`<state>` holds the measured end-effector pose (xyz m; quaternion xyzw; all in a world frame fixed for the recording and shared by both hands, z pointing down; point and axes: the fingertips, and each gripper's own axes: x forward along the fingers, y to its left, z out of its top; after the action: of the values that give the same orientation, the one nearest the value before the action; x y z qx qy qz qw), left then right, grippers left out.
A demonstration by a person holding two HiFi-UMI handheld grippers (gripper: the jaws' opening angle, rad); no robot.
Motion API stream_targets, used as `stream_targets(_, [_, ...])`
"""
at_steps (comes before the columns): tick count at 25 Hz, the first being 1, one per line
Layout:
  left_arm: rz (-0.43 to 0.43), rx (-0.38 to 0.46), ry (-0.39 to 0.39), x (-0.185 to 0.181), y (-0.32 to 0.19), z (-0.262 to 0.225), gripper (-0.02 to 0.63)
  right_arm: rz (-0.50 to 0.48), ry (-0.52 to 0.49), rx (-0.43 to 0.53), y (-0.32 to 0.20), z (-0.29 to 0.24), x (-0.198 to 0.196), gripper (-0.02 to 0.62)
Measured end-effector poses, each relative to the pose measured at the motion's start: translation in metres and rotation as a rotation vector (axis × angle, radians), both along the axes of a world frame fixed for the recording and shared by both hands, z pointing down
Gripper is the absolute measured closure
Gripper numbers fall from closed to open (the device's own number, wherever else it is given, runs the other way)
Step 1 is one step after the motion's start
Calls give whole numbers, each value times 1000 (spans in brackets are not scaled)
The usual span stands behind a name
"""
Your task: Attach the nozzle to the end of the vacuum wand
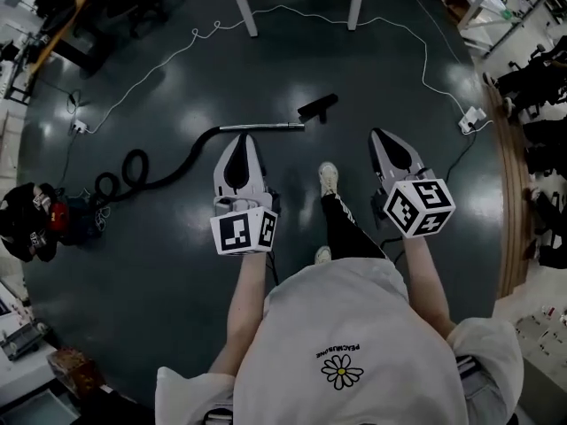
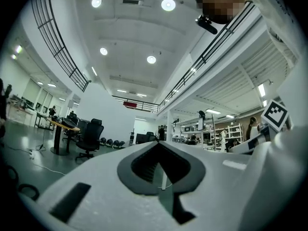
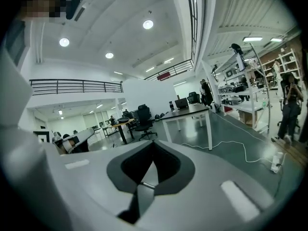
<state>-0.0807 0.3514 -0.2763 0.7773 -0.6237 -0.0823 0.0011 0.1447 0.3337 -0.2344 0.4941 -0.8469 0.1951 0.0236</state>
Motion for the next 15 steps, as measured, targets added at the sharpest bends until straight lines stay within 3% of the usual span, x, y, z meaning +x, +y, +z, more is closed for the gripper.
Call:
stream_targets(6, [-17,-76,-33,-18,-132,17,603,-37,29,-10,-153,11,-9,589])
stream_targets(9, [3,-95,-42,-18,-188,30,603,-87,91,22,-214,12,-10,589])
stream_targets(12, [111,-147,-136,-13,-244,73,599,-211,282,78,-268,44,-25,589])
stream_targets(13, [174,-171,-184,-10,-260,96,549,-289,364,84,-281,66,-34,587])
stream_targets(15, [338,-191,-289,0,-290,153,431,-500,551,66,-301,135,-50,434])
